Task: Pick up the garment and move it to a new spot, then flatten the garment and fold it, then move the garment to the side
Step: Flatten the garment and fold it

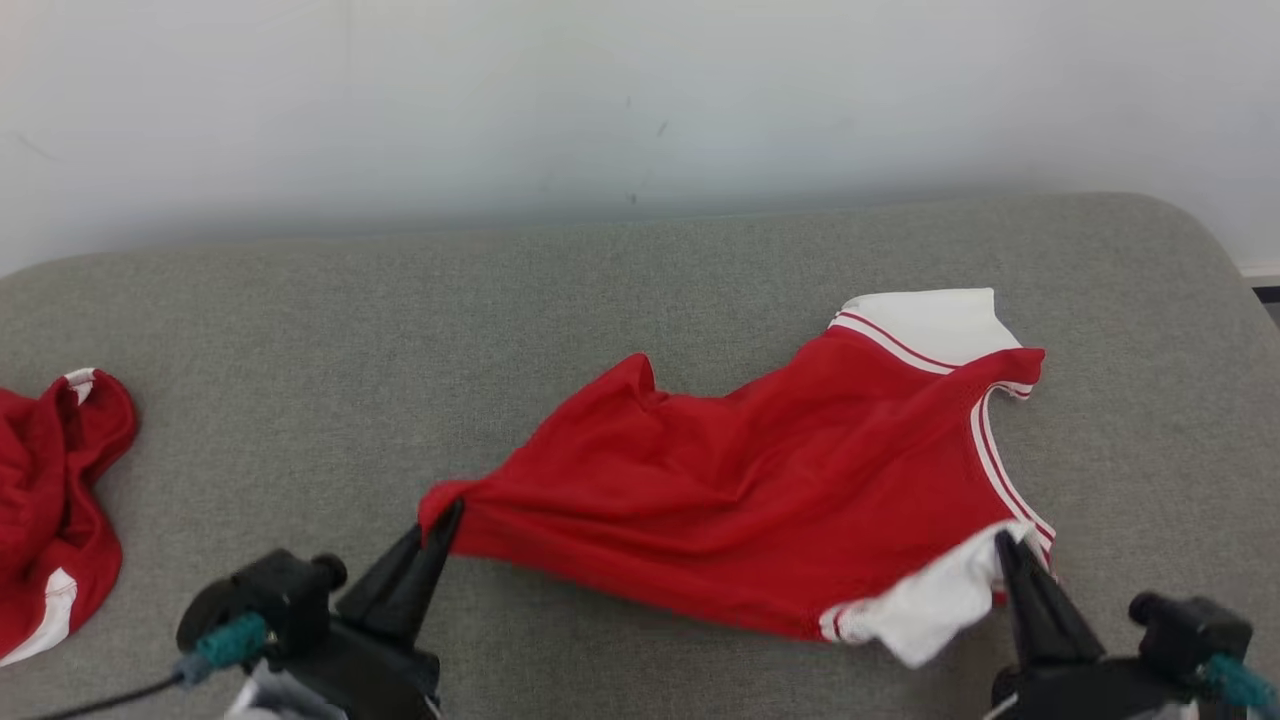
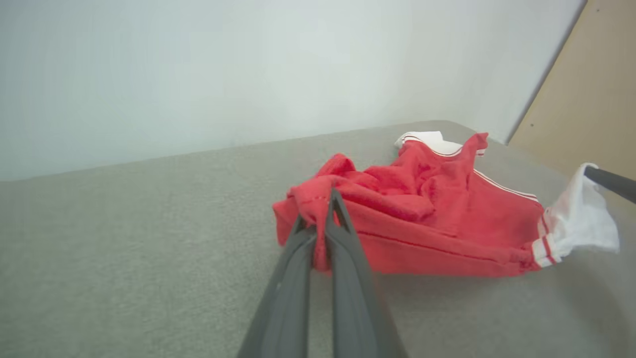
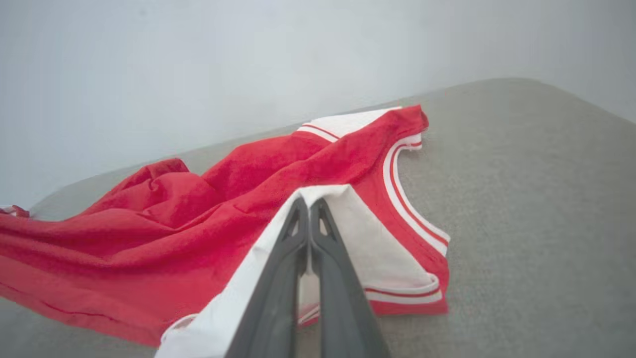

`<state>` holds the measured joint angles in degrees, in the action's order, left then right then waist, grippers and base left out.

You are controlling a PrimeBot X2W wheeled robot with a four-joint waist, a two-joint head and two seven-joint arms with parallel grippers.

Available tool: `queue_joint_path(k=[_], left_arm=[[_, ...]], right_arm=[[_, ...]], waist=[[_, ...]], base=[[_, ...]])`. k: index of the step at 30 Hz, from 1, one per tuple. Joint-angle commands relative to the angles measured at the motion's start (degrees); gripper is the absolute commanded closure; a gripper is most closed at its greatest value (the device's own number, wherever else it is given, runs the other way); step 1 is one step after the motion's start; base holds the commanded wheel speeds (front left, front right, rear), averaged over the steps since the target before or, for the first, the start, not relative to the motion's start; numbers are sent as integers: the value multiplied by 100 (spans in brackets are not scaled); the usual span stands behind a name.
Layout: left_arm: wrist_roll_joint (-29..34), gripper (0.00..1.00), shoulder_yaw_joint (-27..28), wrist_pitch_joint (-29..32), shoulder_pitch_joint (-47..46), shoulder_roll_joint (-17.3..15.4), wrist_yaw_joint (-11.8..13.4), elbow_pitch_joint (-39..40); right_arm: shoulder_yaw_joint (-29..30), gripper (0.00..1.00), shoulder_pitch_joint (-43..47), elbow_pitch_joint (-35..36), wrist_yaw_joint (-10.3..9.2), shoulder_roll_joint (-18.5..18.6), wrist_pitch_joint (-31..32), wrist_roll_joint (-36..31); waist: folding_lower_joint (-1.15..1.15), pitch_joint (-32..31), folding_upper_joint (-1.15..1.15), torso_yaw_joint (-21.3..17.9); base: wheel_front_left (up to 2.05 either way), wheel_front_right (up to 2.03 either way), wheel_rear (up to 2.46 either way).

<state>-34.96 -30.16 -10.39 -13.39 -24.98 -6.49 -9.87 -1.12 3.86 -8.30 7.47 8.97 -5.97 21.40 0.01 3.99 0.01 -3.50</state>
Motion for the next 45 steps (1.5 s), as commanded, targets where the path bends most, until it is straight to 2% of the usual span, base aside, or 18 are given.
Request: queue_joint_path(k=[1, 7, 15, 20, 24, 30, 38, 45], left_arm=[[27, 100, 44, 182, -348, -136, 1, 228], [-316, 100, 175, 870, -1805, -446, -78, 624], [-998, 100, -41, 1500, -4085, -597, -94, 164], [-1441, 100, -436, 1687, -5637, -621, -95, -460], [-1767, 100, -715, 1626, -6644, -682, -89, -990], [-2429, 100, -662, 1505, -7894, -579, -90, -1916], [-2671, 100, -858, 1346, -9356, -341, -90, -2885], [-2830, 100, -1214, 1161, -9939, -298, -91, -3416]], right_arm=[[41, 100, -281, 248, 3, 89, 154, 197], [223, 100, -1714, 610, 3, 505, 588, 348], [389, 100, -4291, 211, 3, 827, 1040, 483], [239, 100, -6282, -498, 3, 1071, 1360, 442], [121, 100, -7694, -1229, 3, 1079, 1428, 401], [-62, 100, -9429, -2380, 3, 1077, 1403, 197], [-141, 100, -11013, -3623, 3, 942, 1063, -116], [-388, 100, -11773, -4382, 3, 811, 696, -239]], waist=[[-1, 90, -1, -2], [-1, 505, -1, -49], [-1, 1288, -1, -76], [-1, 1857, -1, -73], [-1, 2206, -1, -104], [-1, 2638, -1, -141], [-1, 3025, -1, -202], [-1, 3150, -1, -339]], base=[[0, 0, 0], [0, 0, 0], [0, 0, 0], [0, 0, 0], [0, 0, 0], [0, 0, 0], [0, 0, 0], [0, 0, 0]])
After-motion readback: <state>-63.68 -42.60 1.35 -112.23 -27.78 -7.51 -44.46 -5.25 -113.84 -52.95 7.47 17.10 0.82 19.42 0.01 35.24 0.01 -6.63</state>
